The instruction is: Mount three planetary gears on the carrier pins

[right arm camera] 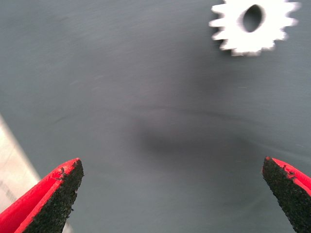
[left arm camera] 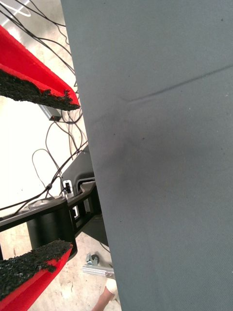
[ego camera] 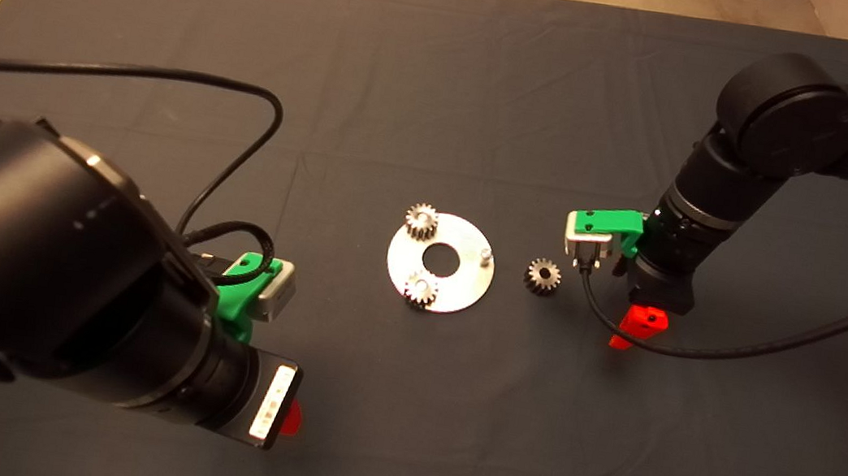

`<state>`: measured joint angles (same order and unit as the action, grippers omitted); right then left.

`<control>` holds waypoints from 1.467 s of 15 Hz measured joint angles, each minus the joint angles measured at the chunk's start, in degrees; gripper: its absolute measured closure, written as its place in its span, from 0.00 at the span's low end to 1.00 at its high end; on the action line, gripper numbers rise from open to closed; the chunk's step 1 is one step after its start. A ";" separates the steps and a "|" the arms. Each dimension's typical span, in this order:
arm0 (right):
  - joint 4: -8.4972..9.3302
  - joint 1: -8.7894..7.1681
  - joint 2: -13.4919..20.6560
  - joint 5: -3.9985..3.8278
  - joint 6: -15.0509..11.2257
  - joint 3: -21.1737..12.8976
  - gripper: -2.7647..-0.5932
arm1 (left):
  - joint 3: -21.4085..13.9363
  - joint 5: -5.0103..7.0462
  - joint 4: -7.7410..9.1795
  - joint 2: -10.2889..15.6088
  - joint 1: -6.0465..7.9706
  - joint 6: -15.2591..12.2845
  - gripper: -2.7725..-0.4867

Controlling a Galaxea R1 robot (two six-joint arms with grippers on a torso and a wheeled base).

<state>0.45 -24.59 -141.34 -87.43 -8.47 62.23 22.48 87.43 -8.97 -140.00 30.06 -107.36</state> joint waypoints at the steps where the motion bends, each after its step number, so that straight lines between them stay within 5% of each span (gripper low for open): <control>1: -1.49 0.00 -0.28 -0.13 -1.40 -0.02 0.01 | -0.09 0.02 0.02 0.02 0.00 0.00 0.39; 6: -6.85 1.42 -2.62 -0.03 -11.02 -2.01 0.01 | -0.16 0.02 0.21 0.02 0.00 0.01 0.39; 14: -13.09 4.19 -4.25 -0.03 -17.74 -2.89 0.01 | -0.43 0.02 0.71 0.02 0.00 0.01 0.39; 22: -15.03 4.45 -4.74 -0.07 -20.89 0.09 0.01 | -0.96 0.00 2.35 0.01 0.00 -0.01 0.39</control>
<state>-14.58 -20.14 -146.08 -87.50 -29.35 62.32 21.52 87.43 -6.62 -139.99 30.06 -107.37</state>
